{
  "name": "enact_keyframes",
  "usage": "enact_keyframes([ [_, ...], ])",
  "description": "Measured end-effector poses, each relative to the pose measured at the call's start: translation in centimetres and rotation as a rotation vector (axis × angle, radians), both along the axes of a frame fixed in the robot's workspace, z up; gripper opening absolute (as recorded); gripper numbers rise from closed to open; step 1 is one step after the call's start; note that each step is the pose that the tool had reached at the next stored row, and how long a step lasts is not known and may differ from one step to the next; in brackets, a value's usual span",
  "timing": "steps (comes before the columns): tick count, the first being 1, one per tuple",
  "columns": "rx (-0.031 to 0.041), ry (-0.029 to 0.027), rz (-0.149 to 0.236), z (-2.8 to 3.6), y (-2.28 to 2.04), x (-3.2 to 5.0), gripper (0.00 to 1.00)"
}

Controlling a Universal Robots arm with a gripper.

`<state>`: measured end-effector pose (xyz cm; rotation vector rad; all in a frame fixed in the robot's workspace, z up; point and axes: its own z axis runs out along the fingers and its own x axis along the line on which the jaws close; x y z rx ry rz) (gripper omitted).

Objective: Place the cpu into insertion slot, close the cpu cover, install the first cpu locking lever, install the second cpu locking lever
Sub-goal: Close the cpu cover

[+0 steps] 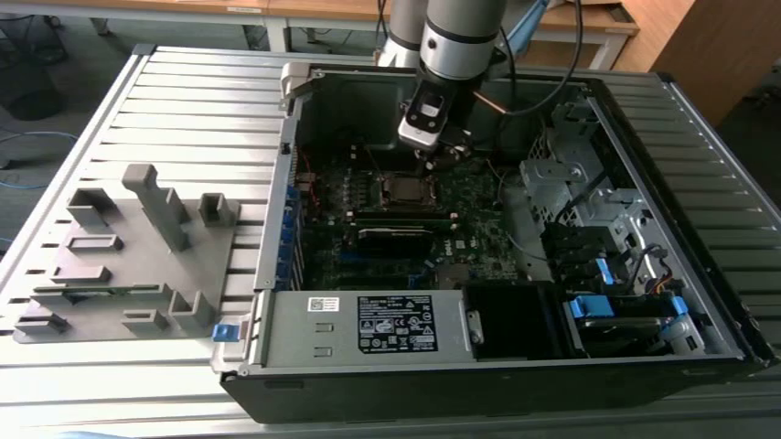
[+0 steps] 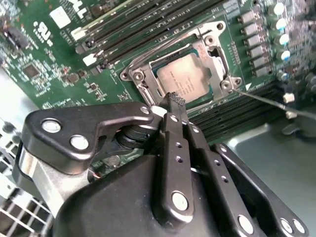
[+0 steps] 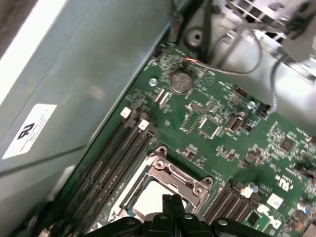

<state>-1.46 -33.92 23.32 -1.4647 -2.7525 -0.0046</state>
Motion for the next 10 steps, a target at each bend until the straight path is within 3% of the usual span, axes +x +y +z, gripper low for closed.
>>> enact_keyframes([
  [7,0.0,0.0,0.121,-0.02,0.0,0.0,0.1],
  [10,0.0,0.0,0.145,-0.03,0.0,0.0,0.1],
])
